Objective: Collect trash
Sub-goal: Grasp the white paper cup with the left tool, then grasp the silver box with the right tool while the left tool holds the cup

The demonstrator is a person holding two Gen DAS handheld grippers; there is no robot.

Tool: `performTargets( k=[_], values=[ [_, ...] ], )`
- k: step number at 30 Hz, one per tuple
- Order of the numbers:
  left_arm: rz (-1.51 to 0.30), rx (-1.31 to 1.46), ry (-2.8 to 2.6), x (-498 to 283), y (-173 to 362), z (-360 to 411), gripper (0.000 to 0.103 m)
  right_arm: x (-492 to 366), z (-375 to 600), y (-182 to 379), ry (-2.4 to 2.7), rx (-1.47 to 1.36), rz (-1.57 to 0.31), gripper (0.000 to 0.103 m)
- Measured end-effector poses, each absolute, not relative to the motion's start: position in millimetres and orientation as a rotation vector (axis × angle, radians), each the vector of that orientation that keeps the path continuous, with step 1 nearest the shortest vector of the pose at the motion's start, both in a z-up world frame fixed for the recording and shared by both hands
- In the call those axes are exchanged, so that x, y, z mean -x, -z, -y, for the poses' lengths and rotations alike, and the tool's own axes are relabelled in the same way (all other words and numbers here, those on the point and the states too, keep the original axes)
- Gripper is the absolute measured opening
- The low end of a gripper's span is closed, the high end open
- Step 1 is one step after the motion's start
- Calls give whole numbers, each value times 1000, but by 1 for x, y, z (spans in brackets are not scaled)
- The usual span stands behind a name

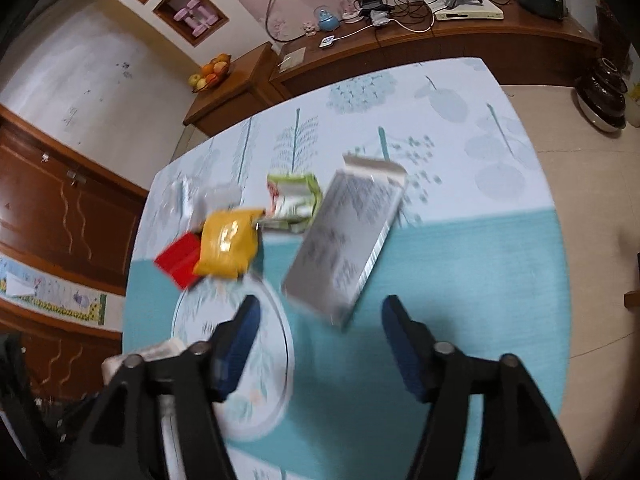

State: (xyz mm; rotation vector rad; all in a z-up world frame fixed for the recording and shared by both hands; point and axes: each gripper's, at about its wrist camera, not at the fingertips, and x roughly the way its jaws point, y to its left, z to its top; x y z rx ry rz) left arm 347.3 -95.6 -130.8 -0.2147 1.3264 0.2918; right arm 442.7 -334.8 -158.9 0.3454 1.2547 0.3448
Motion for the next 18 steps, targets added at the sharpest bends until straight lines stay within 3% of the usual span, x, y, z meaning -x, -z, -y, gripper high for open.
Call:
performTargets(
  k=[12,18],
  values=[
    [-1320,317,-418,-330,140,44,49,-484,281,188,-181,-115,-1249,74],
    [-1319,343,-453,-319,139,27,49,-476,281,187,-182,-80,-1223,67]
  ],
)
